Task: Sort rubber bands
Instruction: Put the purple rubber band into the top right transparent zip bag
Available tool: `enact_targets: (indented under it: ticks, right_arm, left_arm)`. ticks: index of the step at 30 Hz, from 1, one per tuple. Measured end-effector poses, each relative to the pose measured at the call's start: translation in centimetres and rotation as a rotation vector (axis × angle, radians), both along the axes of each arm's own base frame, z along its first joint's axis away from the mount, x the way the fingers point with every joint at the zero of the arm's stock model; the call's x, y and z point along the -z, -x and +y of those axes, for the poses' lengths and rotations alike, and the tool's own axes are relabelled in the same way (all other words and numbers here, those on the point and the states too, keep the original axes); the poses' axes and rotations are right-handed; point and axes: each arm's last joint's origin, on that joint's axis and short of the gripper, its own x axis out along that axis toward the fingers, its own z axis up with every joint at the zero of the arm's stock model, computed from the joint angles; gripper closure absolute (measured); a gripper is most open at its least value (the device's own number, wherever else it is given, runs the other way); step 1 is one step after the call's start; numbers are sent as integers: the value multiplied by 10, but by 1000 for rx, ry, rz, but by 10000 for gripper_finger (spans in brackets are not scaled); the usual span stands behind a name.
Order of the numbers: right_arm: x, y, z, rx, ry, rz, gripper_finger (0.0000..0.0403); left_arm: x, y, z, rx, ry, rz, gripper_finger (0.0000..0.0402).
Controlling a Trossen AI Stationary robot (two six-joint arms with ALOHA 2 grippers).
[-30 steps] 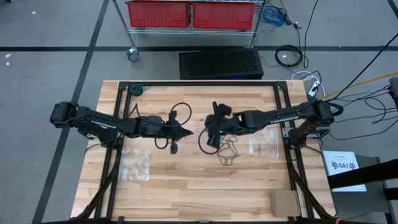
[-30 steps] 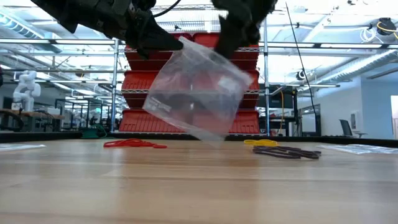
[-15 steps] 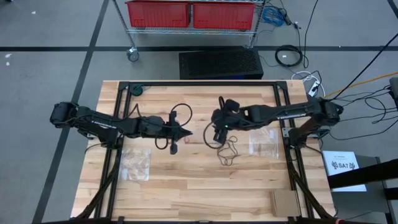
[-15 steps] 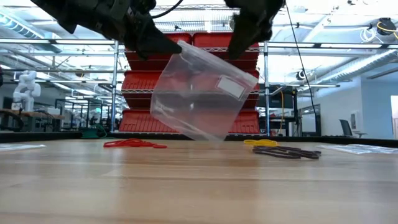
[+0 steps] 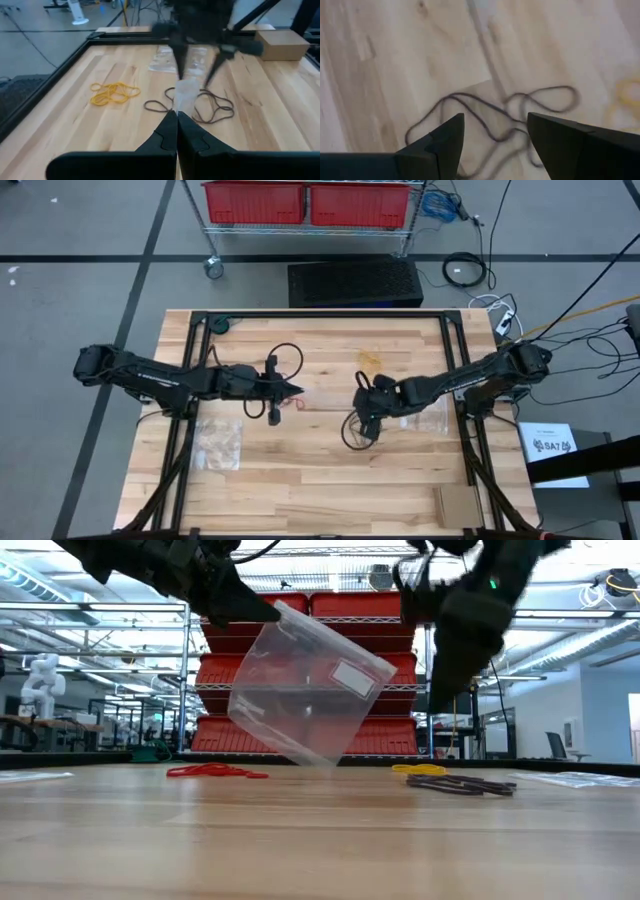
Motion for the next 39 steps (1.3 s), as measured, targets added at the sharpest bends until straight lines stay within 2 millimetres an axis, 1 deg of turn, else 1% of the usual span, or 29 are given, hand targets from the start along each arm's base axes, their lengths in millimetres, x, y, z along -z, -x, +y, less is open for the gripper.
enact_targets:
  ticks: [2, 4, 6, 9, 15, 18, 20, 24, 28, 30, 36, 39]
  right_arm:
    - [13, 2, 0, -20, 2, -47, 195]
    - [25, 7, -2, -43, 15, -50, 195]
    - [30, 8, -3, -58, 24, -65, 195]
    - [32, 9, -5, -41, 13, -75, 195]
    - [27, 1, -1, -15, -82, -170, 195]
    - [27, 1, -1, 7, -92, -174, 195]
    - [31, 0, -1, 22, -68, -169, 195]
    - [46, -5, -1, 11, -28, -137, 195]
    - [63, -11, 0, 0, -27, -98, 195]
    - [68, -12, 1, -3, -37, -76, 195]
    - [70, -15, 3, 22, -97, -68, 198]
    - [70, -14, 6, 30, -110, -69, 217]
  left_arm:
    - [-3, 3, 0, -8, -2, -9, 401]
    - [-4, 4, 0, -10, -2, -12, 402]
    - [-4, 4, 0, -10, -3, -4, 401]
    - [-4, 4, 0, -10, -4, -6, 401]
    - [-4, 5, 0, -9, -8, -1, 402]
    - [-3, 5, 0, -8, -8, 0, 402]
    - [-3, 5, 0, -8, -8, 2, 401]
    - [-3, 5, 0, -8, -8, 3, 402]
    - [-3, 5, 0, -8, -8, 8, 401]
    - [-2, 5, 0, -8, -8, 14, 401]
    - [-2, 5, 0, -8, -8, 17, 401]
    - [-2, 5, 0, -8, -8, 17, 401]
